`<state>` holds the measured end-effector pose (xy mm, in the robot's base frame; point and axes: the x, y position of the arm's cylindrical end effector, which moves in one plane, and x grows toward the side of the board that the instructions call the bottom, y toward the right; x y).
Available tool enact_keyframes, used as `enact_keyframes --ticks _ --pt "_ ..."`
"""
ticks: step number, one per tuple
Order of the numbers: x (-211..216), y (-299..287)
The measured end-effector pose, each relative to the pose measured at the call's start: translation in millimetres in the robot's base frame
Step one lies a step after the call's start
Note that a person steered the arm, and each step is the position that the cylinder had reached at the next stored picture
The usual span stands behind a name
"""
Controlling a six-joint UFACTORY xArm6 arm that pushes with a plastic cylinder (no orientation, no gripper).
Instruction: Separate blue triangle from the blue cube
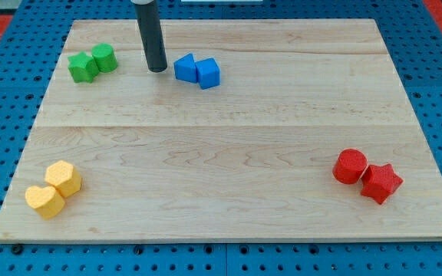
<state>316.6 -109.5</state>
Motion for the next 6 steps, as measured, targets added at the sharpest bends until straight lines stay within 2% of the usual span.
enact_keyframes --ticks 5,6 --pt "0 50" --pt "3 84"
